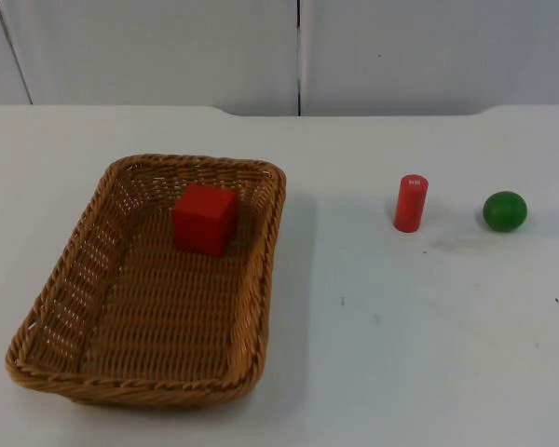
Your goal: Pick up the basket with the left hand and place the object to the left of the red cylinder into the basket with the right hand.
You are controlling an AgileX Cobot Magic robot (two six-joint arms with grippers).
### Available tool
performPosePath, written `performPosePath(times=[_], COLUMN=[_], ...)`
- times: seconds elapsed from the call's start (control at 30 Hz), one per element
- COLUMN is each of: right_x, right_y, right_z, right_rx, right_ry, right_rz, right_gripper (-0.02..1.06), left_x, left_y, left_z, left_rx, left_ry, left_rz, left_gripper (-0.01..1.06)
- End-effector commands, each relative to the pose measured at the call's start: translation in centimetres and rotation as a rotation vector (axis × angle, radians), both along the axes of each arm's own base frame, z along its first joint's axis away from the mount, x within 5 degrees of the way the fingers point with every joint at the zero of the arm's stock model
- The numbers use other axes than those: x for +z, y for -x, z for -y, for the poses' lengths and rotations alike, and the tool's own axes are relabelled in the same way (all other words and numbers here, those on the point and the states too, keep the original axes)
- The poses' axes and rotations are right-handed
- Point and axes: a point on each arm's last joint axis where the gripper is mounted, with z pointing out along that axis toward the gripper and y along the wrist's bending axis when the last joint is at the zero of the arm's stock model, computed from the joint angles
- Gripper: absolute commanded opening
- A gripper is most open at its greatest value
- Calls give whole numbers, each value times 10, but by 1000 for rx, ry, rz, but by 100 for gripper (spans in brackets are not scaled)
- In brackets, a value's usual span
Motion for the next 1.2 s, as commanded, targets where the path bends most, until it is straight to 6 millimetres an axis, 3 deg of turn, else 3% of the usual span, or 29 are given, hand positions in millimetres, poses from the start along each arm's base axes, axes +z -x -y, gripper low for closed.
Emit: performPosePath(times=[0.0, 0.3, 0.9, 1.03, 1.17], right_x=[-3, -7, -23, -26, -32], right_y=[2, 12, 12, 13, 10], right_z=[4, 20, 19, 20, 18], right_rx=[-17, -58, -70, -68, -65], right_ry=[4, -41, 19, 60, 78], right_rz=[-5, -2, -94, -107, -102], right_gripper=[105, 105, 105, 105, 105], left_x=[-1, -1, -1, -1, -1], left_y=[0, 0, 0, 0, 0], left_z=[-1, -3, -3, -3, -3], left_rx=[14, 50, 45, 43, 42], left_ry=[0, 15, 14, 10, 12], left_rz=[8, 6, 6, 6, 6], left_gripper=[92, 92, 93, 104, 105])
